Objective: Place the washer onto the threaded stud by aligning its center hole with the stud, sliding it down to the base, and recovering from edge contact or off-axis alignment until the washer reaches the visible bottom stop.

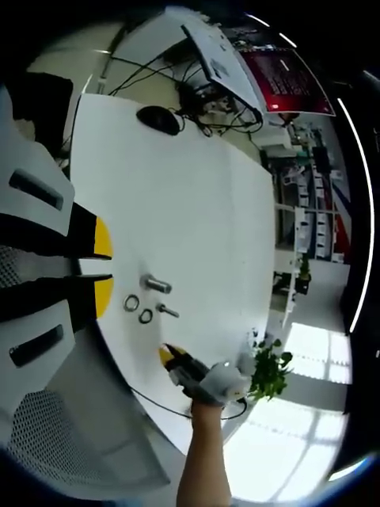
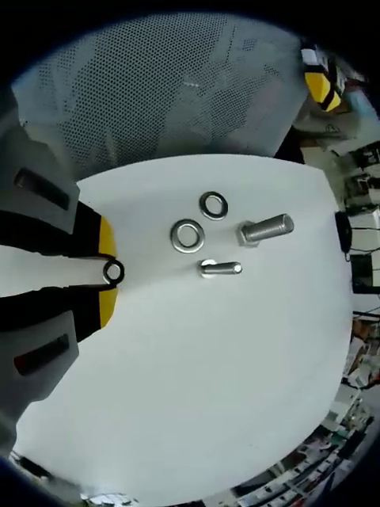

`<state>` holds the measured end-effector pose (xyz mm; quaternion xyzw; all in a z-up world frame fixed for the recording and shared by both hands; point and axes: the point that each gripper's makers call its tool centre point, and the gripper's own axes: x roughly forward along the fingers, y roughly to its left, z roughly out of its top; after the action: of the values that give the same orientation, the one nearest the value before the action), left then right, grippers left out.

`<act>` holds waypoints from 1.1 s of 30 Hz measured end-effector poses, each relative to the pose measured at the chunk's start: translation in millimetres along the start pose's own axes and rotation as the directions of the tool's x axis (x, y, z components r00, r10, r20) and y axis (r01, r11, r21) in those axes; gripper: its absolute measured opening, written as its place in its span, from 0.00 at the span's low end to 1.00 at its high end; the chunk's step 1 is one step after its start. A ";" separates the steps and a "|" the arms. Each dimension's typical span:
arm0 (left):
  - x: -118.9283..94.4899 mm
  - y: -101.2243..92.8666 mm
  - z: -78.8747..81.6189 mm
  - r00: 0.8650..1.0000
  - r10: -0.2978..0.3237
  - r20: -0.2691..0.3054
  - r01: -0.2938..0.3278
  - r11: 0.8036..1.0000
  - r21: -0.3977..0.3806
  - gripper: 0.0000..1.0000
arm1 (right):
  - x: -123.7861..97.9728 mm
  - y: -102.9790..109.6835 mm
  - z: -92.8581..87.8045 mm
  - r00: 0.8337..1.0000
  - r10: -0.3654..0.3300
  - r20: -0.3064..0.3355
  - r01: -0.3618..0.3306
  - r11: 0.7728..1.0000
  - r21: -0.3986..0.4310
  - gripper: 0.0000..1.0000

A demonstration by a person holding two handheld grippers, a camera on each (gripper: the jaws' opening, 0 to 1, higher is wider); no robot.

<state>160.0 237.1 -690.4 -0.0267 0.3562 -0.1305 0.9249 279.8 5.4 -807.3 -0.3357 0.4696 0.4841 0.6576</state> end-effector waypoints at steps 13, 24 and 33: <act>-1.0 0.1 2.3 1.000 0.002 0.017 -0.002 1.000 0.001 0.05 | -19.7 7.1 55.8 0.998 -0.009 0.062 0.015 0.994 -0.107 0.14; -1.5 1.7 3.1 1.000 0.007 0.025 -0.007 1.000 -0.007 0.05 | -8.5 5.5 86.3 0.998 -0.007 0.066 0.017 0.988 -0.153 0.14; -2.4 1.2 3.4 1.000 0.005 0.030 -0.004 1.000 -0.006 0.05 | 2.9 1.8 91.1 0.999 0.001 0.037 0.006 0.984 -0.177 0.14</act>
<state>160.9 238.7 -686.4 -0.0306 0.3428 -0.1270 0.9303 305.0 88.5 -779.6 -0.3844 0.4123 0.5292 0.6342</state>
